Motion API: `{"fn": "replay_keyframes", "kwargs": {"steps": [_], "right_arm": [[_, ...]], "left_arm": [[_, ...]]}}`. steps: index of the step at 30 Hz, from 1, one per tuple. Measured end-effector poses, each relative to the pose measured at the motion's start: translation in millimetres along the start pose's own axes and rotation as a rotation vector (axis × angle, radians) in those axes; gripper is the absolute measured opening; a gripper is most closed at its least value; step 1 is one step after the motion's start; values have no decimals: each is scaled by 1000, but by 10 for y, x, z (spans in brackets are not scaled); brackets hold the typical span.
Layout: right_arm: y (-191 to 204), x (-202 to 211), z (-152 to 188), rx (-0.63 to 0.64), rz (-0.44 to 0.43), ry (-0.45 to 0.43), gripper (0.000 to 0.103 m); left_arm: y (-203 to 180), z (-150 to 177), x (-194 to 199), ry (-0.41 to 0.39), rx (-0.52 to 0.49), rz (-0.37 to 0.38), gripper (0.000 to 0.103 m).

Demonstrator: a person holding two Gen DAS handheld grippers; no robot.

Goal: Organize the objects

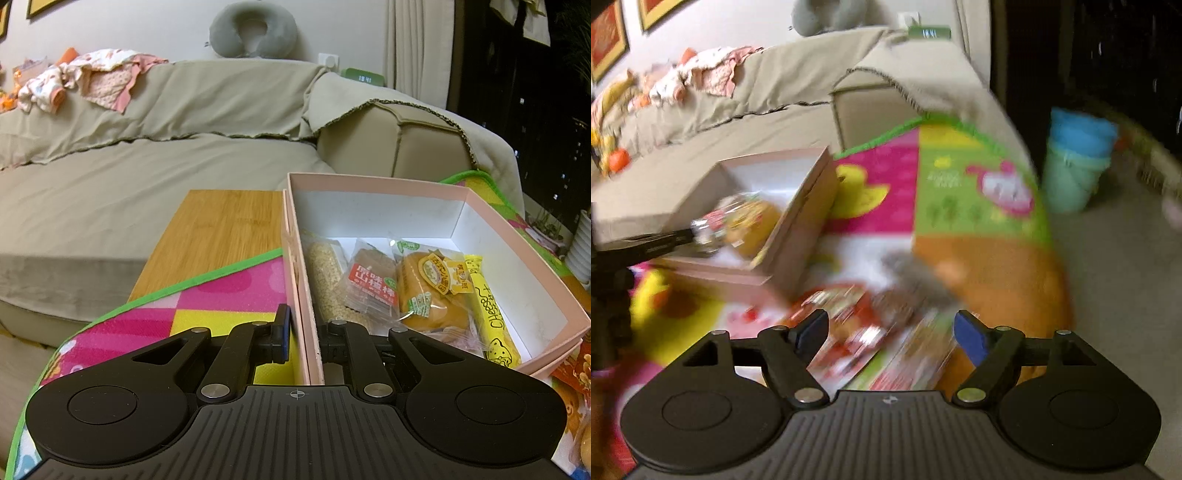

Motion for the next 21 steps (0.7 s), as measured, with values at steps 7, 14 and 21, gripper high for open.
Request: {"fn": "replay_keyframes", "kwargs": {"steps": [7,14,21], "right_arm": [[669,-7,412,193,-68,61,76],[939,-61,529,286,-62,133,51],[1115,232,227,269,-96,97,47]], "left_arm": [[-11,-10,37,-5,-9,-9,12],[4,-55,81,-9,5,5,12],[-20,-55,85,-5,-5,4,12]]}}
Point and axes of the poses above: each gripper's, at about its wrist camera, not at the fingertips, and x roughly against the way its jaws point, y to its left, z to its underside, the point moved 9 cm from there along -x, roughly the way its jaws point, and after that the axes turned 4 degrees about -y, right-handed, at the moved point
